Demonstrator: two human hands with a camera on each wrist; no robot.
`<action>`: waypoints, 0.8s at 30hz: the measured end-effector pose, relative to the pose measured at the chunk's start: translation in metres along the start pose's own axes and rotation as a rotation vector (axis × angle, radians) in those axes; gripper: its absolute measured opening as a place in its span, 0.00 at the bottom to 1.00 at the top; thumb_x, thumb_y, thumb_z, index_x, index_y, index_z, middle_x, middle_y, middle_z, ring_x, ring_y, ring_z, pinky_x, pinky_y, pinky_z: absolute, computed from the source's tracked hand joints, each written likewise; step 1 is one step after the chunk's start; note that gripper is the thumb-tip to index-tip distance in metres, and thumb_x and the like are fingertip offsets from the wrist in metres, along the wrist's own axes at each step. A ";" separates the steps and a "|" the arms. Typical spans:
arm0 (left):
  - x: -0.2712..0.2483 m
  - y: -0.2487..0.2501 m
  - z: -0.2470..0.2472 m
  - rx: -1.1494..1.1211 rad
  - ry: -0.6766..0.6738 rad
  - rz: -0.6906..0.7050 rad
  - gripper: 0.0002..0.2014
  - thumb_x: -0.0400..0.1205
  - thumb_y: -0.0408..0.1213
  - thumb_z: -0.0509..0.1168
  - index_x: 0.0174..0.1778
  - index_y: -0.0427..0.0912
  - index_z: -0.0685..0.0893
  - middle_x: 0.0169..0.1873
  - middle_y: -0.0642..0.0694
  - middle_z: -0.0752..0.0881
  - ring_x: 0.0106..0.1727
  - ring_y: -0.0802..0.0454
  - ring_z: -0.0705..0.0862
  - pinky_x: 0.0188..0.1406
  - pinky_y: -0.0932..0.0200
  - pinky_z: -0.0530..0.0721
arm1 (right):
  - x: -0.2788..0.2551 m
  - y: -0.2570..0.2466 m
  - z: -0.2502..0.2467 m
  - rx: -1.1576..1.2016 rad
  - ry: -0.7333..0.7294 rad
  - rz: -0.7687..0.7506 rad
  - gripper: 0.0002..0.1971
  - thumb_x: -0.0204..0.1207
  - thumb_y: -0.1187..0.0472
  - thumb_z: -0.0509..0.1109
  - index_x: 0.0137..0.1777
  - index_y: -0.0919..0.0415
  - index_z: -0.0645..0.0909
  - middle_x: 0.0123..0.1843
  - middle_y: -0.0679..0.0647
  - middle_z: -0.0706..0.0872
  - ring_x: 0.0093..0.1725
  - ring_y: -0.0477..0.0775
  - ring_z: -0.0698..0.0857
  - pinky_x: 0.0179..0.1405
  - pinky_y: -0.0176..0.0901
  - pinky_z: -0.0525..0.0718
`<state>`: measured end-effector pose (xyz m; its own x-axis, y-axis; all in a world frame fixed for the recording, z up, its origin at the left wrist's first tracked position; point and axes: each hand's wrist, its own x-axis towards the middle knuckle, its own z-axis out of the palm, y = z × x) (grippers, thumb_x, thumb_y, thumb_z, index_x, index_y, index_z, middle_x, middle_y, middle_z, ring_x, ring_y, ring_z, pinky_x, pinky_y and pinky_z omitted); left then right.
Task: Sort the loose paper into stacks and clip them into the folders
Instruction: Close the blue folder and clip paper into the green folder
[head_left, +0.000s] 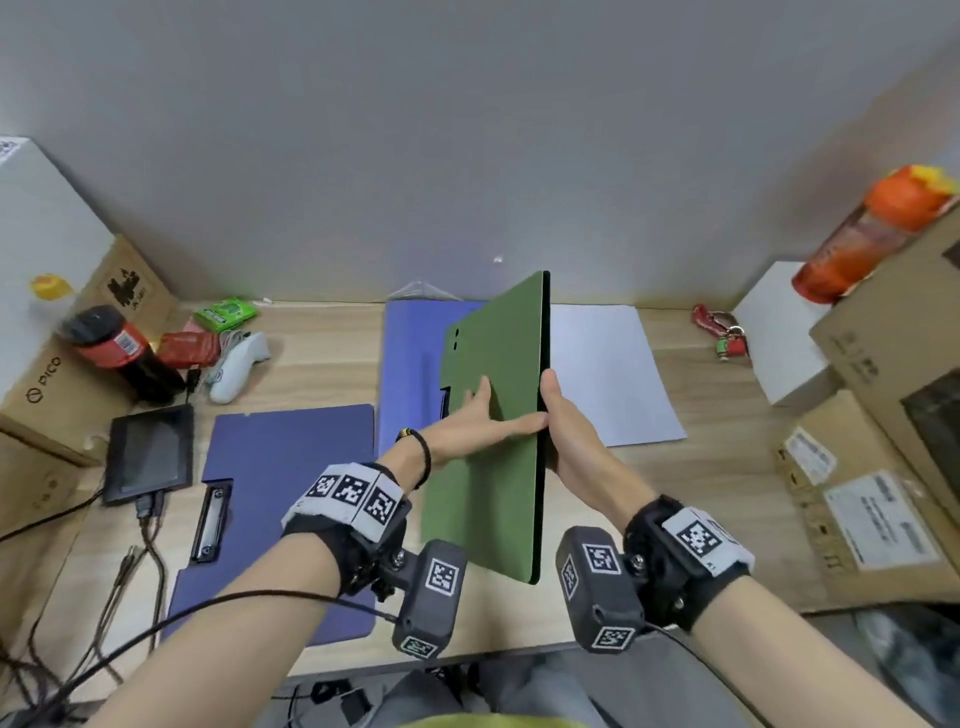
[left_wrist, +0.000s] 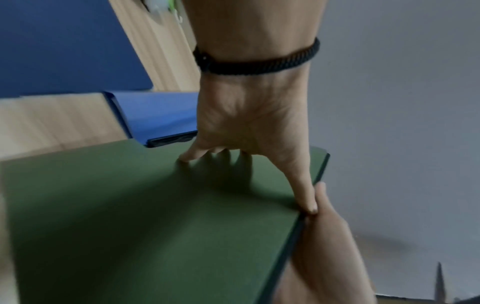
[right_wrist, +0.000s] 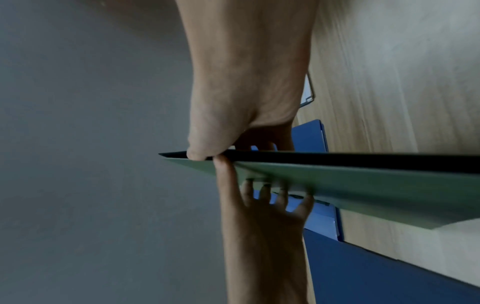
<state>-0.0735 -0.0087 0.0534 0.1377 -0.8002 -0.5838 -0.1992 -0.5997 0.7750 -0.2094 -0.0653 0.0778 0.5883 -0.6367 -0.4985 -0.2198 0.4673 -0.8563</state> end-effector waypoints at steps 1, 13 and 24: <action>0.000 0.006 0.000 0.013 0.007 0.014 0.66 0.61 0.75 0.68 0.83 0.53 0.35 0.84 0.44 0.53 0.85 0.43 0.49 0.82 0.37 0.54 | 0.000 -0.002 0.001 -0.014 0.008 -0.010 0.25 0.82 0.35 0.47 0.63 0.43 0.81 0.53 0.41 0.91 0.53 0.44 0.90 0.60 0.52 0.85; -0.042 0.007 -0.085 -0.189 0.058 0.196 0.30 0.70 0.46 0.66 0.72 0.56 0.74 0.51 0.50 0.83 0.49 0.52 0.82 0.39 0.61 0.82 | 0.014 -0.022 0.004 -0.131 0.168 0.008 0.28 0.85 0.39 0.43 0.60 0.52 0.82 0.64 0.59 0.85 0.67 0.60 0.82 0.72 0.55 0.77; -0.070 -0.085 -0.163 -0.480 0.614 -0.128 0.11 0.56 0.20 0.50 0.14 0.38 0.70 0.12 0.42 0.70 0.19 0.42 0.71 0.24 0.64 0.72 | 0.033 0.004 -0.055 -0.181 0.336 0.024 0.21 0.87 0.50 0.47 0.61 0.58 0.80 0.56 0.53 0.86 0.58 0.55 0.84 0.61 0.47 0.80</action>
<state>0.0919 0.0965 0.0682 0.6705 -0.5027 -0.5456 0.2756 -0.5140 0.8123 -0.2335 -0.1183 0.0501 0.3000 -0.8067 -0.5091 -0.3815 0.3877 -0.8391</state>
